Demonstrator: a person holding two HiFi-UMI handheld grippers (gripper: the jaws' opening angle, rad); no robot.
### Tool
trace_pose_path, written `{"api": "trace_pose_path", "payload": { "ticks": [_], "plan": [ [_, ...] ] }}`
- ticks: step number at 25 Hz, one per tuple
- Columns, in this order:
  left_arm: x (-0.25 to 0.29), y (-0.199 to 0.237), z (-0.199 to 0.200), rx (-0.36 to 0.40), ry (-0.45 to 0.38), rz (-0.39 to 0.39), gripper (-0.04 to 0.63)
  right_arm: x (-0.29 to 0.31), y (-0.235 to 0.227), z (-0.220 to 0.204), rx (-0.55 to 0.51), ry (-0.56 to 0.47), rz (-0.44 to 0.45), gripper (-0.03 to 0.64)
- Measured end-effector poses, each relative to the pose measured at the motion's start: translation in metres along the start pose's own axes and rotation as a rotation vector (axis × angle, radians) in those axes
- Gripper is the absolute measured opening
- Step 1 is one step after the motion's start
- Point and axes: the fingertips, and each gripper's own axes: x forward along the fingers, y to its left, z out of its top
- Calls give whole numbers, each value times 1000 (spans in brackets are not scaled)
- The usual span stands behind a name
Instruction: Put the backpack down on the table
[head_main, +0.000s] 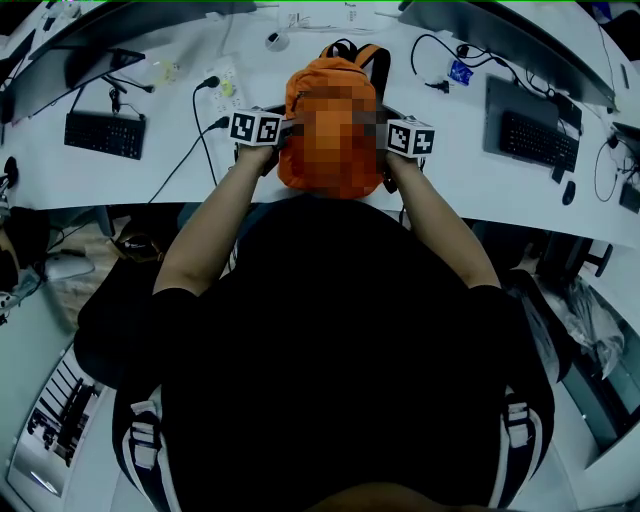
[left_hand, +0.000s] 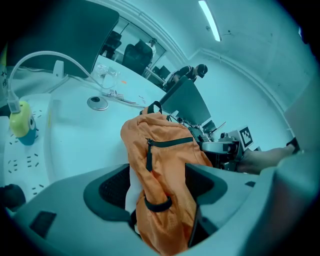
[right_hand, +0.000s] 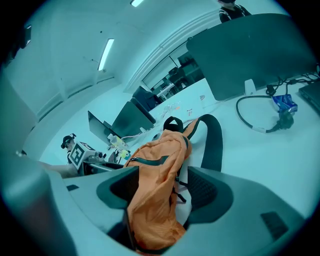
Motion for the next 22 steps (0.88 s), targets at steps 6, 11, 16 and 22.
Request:
{"api": "trace_pose_path", "payload": {
  "ticks": [6, 11, 16, 22],
  "plan": [
    [-14, -3, 1, 9, -29, 14, 322, -18, -2, -2, -15, -12, -24, 296],
    [-25, -5, -8, -3, -43, 17, 321, -30, -1, -4, -24, -18, -32, 296],
    [-37, -8, -17, -20, -63, 28, 322, -42, 1, -10, -23, -19, -39, 296],
    [-51, -11, -31, -26, -81, 43, 322, -56, 13, -19, -22, -26, -18, 296]
  ]
}}
